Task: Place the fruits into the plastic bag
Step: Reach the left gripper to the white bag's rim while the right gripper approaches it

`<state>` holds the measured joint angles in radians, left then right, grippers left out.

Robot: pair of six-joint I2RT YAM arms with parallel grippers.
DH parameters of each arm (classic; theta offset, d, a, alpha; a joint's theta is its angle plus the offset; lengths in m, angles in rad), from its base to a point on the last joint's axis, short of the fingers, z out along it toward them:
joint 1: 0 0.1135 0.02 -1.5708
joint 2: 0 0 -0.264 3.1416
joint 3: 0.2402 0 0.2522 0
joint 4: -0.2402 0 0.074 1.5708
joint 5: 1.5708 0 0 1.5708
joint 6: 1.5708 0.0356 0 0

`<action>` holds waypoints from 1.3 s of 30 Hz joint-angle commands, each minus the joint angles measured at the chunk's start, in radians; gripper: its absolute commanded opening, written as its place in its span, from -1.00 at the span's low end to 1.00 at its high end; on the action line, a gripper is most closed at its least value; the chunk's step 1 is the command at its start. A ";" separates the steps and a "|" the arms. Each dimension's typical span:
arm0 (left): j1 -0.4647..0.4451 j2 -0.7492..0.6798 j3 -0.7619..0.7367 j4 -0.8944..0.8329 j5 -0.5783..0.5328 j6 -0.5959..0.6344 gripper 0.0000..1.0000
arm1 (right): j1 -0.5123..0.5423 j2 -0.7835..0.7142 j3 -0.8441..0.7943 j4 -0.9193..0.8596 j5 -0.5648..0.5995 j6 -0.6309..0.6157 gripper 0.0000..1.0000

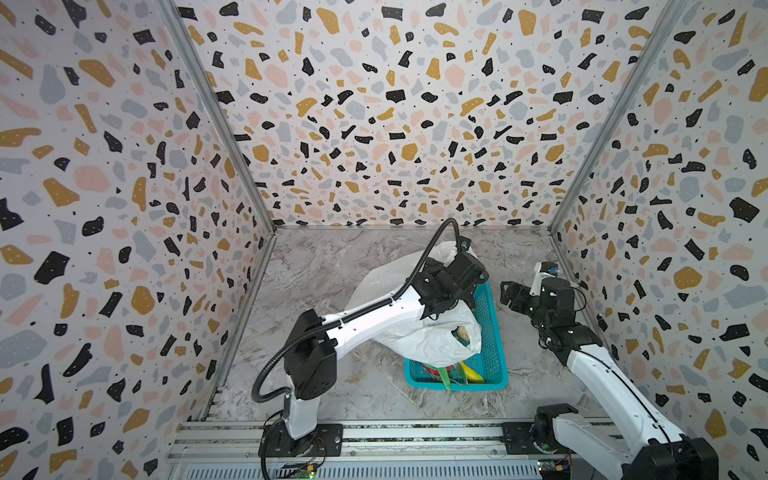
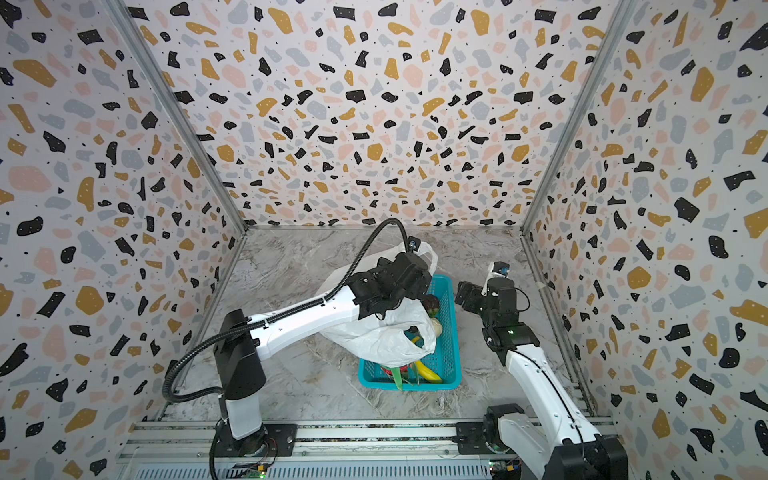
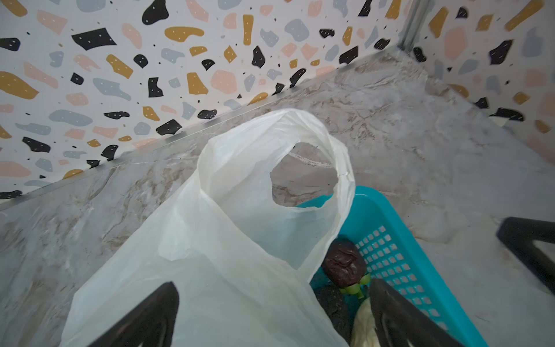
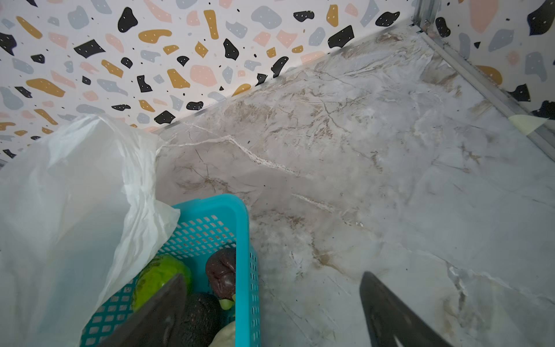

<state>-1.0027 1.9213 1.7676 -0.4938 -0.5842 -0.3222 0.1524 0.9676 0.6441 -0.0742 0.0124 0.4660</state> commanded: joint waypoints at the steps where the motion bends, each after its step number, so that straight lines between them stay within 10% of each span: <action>1: 0.007 0.048 0.106 -0.124 -0.066 0.029 0.99 | -0.004 -0.017 0.024 -0.023 -0.014 -0.038 0.81; 12: 0.039 0.247 0.359 -0.313 0.008 0.017 0.91 | -0.005 -0.020 0.018 -0.009 -0.046 -0.073 0.81; 17: 0.051 0.218 0.313 -0.305 0.047 0.011 0.36 | -0.005 -0.026 0.007 -0.002 -0.053 -0.081 0.81; 23: 0.119 0.145 0.242 -0.280 0.219 -0.039 -0.96 | -0.004 -0.028 0.024 -0.014 -0.082 -0.076 0.80; 39: 0.454 -0.442 -0.378 0.257 1.052 -0.235 -1.00 | 0.149 0.009 0.062 0.142 -0.429 0.056 0.79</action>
<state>-0.5636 1.5208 1.4517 -0.3580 0.2672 -0.5133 0.2531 0.9649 0.6621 -0.0196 -0.3138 0.4789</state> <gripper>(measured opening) 0.047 0.892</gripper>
